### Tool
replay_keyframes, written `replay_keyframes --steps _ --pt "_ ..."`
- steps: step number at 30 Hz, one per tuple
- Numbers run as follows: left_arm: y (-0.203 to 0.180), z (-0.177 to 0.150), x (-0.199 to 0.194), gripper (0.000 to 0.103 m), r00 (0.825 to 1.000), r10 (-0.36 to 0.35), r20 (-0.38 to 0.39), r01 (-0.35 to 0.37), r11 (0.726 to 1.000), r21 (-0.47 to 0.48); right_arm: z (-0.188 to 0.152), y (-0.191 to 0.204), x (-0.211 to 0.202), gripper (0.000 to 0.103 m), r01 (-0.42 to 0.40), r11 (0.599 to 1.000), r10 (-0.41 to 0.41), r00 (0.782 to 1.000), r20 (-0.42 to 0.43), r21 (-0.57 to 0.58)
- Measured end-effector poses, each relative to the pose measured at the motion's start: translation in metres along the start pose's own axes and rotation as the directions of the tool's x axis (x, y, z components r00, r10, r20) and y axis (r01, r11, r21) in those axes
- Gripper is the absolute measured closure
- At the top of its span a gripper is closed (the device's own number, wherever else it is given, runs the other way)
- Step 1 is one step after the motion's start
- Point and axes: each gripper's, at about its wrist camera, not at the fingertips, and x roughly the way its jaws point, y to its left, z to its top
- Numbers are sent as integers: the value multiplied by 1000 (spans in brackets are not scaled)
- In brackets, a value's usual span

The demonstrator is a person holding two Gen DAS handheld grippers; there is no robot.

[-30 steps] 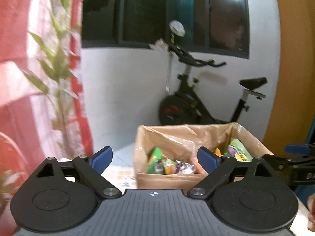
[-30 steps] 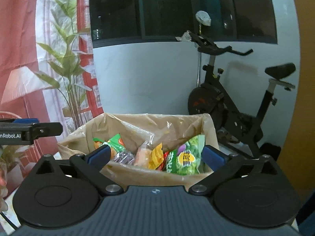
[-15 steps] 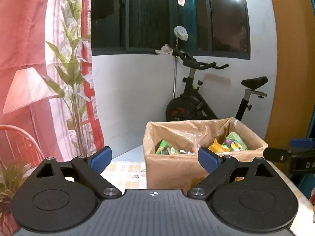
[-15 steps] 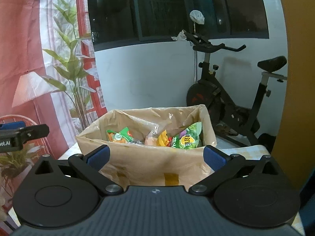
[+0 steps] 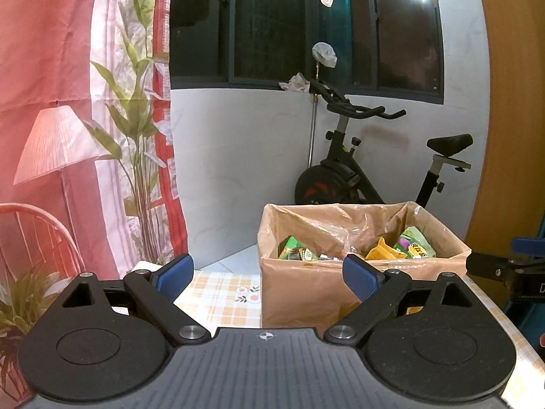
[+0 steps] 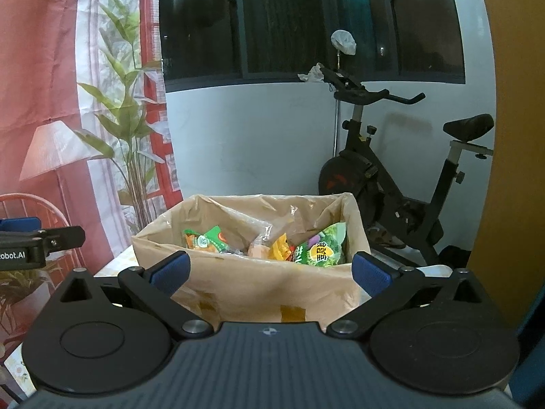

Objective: Organize snacks

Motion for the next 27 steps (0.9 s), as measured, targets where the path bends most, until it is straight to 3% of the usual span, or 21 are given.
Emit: replay_keyframes --steps 27 --pt "3 -1 -1 7 1000 -2 -8 1 1000 -16 -3 1 0 0 0 1000 0 1000 -8 1"
